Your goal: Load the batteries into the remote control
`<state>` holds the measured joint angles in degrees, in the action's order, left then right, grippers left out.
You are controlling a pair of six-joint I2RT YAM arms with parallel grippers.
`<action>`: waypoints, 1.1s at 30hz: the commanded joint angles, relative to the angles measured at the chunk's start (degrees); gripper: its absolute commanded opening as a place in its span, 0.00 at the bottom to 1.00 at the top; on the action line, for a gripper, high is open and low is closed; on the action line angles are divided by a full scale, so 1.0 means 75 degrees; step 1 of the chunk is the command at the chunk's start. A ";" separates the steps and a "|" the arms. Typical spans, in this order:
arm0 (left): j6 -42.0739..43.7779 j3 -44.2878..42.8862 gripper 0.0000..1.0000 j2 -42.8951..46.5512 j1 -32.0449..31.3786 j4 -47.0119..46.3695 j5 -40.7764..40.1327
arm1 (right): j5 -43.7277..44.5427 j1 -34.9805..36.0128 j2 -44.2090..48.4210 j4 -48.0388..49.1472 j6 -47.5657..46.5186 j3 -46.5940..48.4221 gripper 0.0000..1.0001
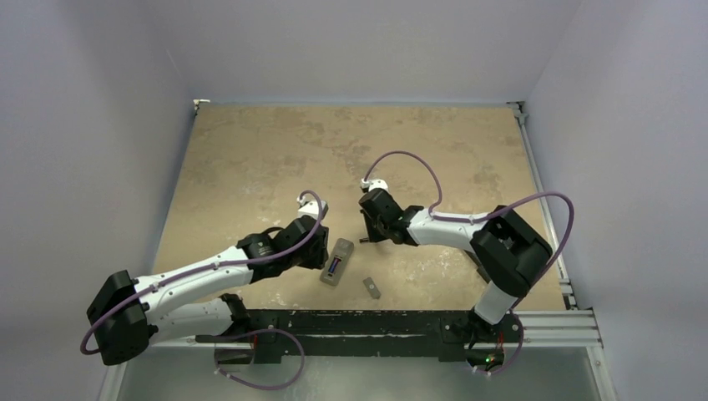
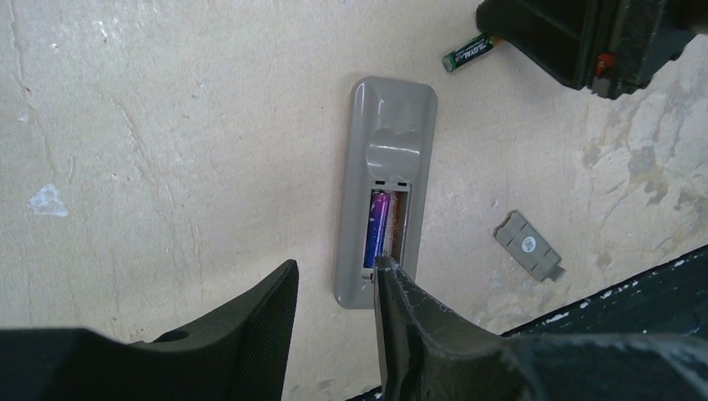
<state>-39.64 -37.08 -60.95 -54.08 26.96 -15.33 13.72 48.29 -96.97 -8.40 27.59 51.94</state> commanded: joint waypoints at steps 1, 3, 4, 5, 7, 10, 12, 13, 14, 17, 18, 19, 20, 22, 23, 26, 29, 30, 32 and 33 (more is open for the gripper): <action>-0.0288 0.0239 0.37 0.0233 -0.0008 -0.0285 0.0276 | -0.0382 0.0004 0.0226 -0.0407 0.0192 -0.0493 0.19; -0.0417 0.0365 0.37 0.0356 -0.0007 -0.0374 0.0489 | -0.0381 0.0015 0.0384 -0.0414 0.0228 -0.0582 0.19; -0.0484 0.0440 0.38 0.0423 -0.0009 -0.0425 0.0628 | -0.0360 0.0018 0.0479 -0.0423 0.0234 -0.0604 0.20; -0.0554 0.0514 0.38 0.0478 -0.0011 -0.0484 0.0777 | -0.0338 0.0018 0.0571 -0.0454 0.0235 -0.0610 0.21; -0.0738 0.0652 0.42 0.0587 -0.0015 -0.0583 0.1098 | -0.0293 0.0018 0.0751 -0.0521 0.0235 -0.0618 0.24; -0.1100 0.1026 0.52 0.0859 -0.0015 -0.0941 0.1743 | -0.0191 0.0018 0.1051 -0.0630 0.0235 -0.0624 0.29; -0.1379 0.1252 0.53 0.1046 -0.0008 -0.1195 0.1982 | -0.0155 0.0018 0.1240 -0.0683 0.0235 -0.0660 0.30; -0.1556 0.1335 0.54 0.1127 -0.0007 -0.1323 0.2006 | -0.0141 0.0018 0.1361 -0.0727 0.0235 -0.0667 0.31; -0.1634 0.1434 0.54 0.1168 -0.0007 -0.1374 0.2217 | -0.0140 0.0018 0.1418 -0.0747 0.0235 -0.0685 0.32; -0.2093 0.1708 0.57 0.1326 -0.0037 -0.1858 0.2609 | -0.0117 0.0018 0.1711 -0.0850 0.0213 -0.0704 0.33; -0.2251 0.1822 0.57 0.1381 -0.0057 -0.2112 0.2768 | -0.0102 0.0018 0.1799 -0.0866 0.0201 -0.0723 0.34; -0.2436 0.1957 0.58 0.1396 -0.0077 -0.2394 0.2935 | -0.0095 0.0018 0.1877 -0.0881 0.0200 -0.0734 0.34; -0.2631 0.2082 0.59 0.1380 -0.0102 -0.2752 0.3095 | -0.0086 0.0018 0.1957 -0.0896 0.0200 -0.0775 0.35; -0.3003 0.2356 0.59 0.1245 -0.0208 -0.3606 0.3381 | -0.0076 0.0018 0.2081 -0.0898 0.0197 -0.0822 0.35; -0.3137 0.2469 0.59 0.1107 -0.0277 -0.4071 0.3451 | -0.0069 0.0018 0.2122 -0.0898 0.0199 -0.0854 0.36; -0.3303 0.2496 0.59 0.0546 -0.0512 -0.4558 0.3275 | -0.0083 0.0024 0.2273 -0.0863 0.0200 -0.0960 0.36; -0.3316 0.2329 0.59 0.0086 -0.0705 -0.4813 0.3057 | -0.0112 0.0018 0.2482 -0.0857 0.0219 -0.1097 0.36; -0.3317 0.2266 0.59 -0.0030 -0.0751 -0.4887 0.2971 | -0.0123 0.0018 0.2551 -0.0861 0.0240 -0.1152 0.36; -0.3243 0.2103 0.59 -0.0258 -0.0813 -0.4867 0.2761 | -0.0191 0.0018 0.2701 -0.0843 0.0271 -0.1255 0.37; -0.3192 0.2000 0.59 -0.0424 -0.0827 -0.4748 0.2663 | -0.0216 0.0024 0.2765 -0.0831 0.0279 -0.1289 0.37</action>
<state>-63.00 -18.92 -61.43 -59.42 -4.27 7.29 12.38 48.36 -79.26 -15.11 28.95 43.42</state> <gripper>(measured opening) 0.591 0.366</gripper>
